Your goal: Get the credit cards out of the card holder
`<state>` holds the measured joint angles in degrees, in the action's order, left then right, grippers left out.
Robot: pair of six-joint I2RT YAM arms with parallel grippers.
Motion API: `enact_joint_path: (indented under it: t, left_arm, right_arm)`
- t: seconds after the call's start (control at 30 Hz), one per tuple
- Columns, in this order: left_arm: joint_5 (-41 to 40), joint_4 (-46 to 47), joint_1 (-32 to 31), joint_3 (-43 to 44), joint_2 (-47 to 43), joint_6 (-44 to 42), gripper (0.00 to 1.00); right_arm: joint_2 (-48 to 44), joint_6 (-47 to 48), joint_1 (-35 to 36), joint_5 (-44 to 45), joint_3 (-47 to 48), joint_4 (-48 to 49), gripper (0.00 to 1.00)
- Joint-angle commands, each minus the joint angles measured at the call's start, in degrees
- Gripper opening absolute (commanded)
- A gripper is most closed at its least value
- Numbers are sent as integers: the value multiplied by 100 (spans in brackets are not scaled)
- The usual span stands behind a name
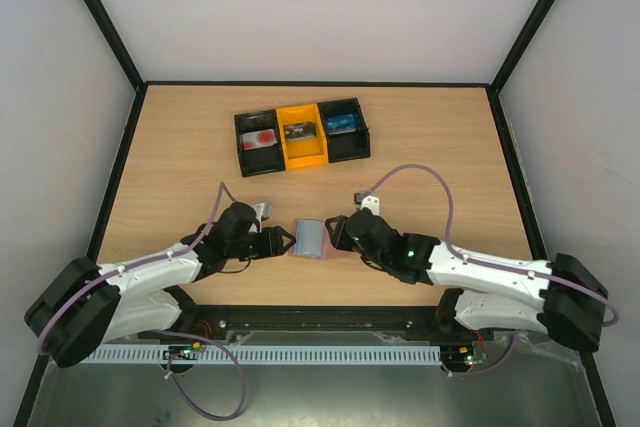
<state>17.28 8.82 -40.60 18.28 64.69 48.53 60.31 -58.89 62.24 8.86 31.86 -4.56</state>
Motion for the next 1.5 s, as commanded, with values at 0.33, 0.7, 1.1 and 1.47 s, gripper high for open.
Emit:
enact_joint_path:
  t: [0.33, 0.7, 1.1, 1.47]
  left_arm:
    - [-231, 32, -27, -166, -146, 152, 61]
    - [-142, 405, -18, -177, 167, 298, 58]
    - [91, 1560, 17, -278, 1046, 385, 58]
    - [420, 2321, 17, -232, 1644, 676, 51]
  right_arm:
    - [2093, 411, 25, -414, 390, 890, 25]
    - [2330, 88, 21, -216, -917, 1663, 21]
    - [2185, -60, 23, -143, -1453, 2199, 18]
    - [1965, -98, 17, -164, -1593, 2276, 19]
